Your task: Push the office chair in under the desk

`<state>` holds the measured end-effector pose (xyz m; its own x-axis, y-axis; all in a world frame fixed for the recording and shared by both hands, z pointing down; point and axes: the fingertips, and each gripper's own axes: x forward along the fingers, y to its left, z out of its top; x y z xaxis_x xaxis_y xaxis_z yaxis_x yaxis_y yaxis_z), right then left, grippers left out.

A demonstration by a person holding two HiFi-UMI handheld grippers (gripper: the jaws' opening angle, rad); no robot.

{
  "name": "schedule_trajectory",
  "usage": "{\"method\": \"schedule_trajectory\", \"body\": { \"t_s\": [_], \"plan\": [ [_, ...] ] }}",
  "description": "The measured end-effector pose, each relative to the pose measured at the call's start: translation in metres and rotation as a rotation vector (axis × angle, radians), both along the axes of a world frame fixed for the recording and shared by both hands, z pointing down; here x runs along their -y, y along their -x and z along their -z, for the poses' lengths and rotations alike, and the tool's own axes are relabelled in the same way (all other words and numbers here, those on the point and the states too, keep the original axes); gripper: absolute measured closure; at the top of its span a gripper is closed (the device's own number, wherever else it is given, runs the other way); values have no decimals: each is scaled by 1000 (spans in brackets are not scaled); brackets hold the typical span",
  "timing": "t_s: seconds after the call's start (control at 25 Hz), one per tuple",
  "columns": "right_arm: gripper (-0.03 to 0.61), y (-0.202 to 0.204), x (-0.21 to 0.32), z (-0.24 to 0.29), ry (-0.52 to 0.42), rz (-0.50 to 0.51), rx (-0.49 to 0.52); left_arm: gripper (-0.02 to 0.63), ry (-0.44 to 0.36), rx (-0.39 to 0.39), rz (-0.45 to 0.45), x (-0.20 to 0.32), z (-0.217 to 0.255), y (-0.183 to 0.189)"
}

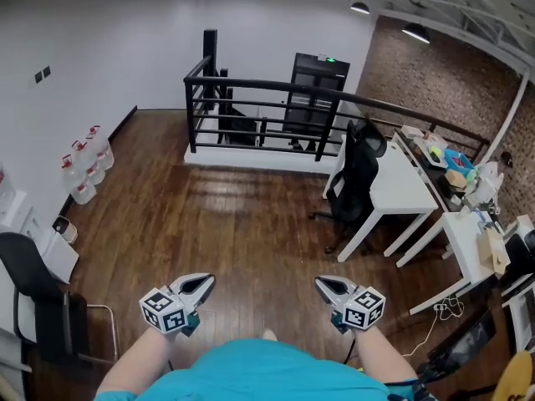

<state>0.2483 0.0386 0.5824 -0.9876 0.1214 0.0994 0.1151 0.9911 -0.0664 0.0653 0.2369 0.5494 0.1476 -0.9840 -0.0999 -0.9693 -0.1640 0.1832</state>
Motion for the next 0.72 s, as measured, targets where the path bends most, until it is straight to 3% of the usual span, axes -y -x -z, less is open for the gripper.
{"method": "schedule_trajectory", "body": {
  "t_s": [0.12,0.48,0.72],
  "plan": [
    [578,-20,-31,11,-36,8,-7,584,-13,-46,24,-38,0,-17],
    [578,-105,-86,13,-49,-32,0,584,-39,-70,2,-103,-26,-92],
    [578,-204,-94,0,-81,-2,-1,584,-55,-60,-50,-79,-25,-203]
  ]
}}
